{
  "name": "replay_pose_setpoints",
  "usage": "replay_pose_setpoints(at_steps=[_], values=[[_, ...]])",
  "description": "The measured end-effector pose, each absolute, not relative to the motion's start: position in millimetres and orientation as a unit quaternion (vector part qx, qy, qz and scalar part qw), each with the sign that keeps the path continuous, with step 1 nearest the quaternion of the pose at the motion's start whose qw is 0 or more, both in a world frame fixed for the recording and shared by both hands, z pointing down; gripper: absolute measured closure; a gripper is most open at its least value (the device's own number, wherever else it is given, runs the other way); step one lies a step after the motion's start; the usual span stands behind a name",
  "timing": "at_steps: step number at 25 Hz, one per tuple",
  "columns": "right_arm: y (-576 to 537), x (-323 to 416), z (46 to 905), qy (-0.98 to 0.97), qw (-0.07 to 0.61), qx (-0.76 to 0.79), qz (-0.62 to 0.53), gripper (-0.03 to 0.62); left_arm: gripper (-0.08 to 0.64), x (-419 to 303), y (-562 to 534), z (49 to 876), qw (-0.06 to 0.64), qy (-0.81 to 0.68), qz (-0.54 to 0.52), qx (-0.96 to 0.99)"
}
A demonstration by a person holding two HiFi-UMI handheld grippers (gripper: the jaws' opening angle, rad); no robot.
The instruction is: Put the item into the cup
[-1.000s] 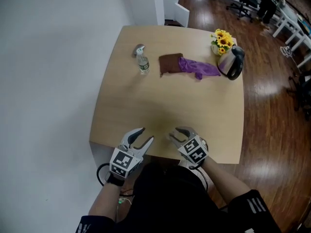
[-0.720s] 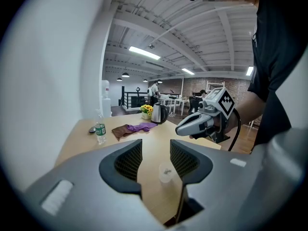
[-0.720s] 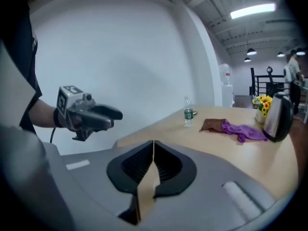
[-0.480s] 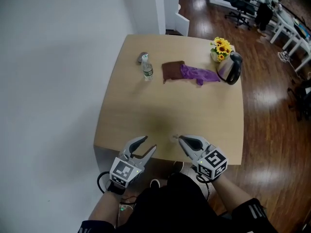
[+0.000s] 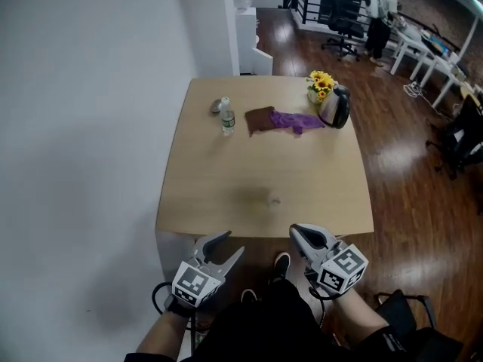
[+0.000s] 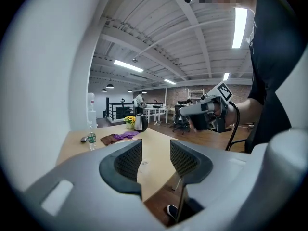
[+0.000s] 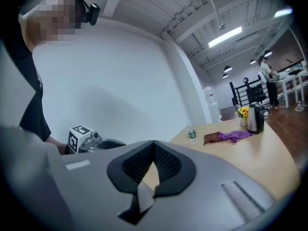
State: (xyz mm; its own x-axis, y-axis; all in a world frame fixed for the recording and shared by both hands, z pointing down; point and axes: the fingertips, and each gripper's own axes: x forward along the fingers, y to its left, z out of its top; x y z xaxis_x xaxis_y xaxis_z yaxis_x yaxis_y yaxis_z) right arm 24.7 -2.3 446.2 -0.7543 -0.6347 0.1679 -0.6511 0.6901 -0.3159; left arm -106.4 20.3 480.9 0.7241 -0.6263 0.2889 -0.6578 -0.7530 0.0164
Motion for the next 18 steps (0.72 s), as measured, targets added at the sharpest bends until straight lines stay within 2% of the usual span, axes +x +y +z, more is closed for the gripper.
replay_pose_setpoints(at_steps=[10, 18], values=[[97.1, 26.1, 425.2, -0.903, 0.011, 0.392, 0.174, 0.584, 0.384, -124.8, 102.5, 473.7, 0.066, -0.32, 0.127, 0.937], [131.2, 45.4, 401.9, -0.914, 0.015, 0.381, 0.141, 0.584, 0.385, -96.6, 121.8, 449.3, 0.05, -0.327, 0.092, 0.939]])
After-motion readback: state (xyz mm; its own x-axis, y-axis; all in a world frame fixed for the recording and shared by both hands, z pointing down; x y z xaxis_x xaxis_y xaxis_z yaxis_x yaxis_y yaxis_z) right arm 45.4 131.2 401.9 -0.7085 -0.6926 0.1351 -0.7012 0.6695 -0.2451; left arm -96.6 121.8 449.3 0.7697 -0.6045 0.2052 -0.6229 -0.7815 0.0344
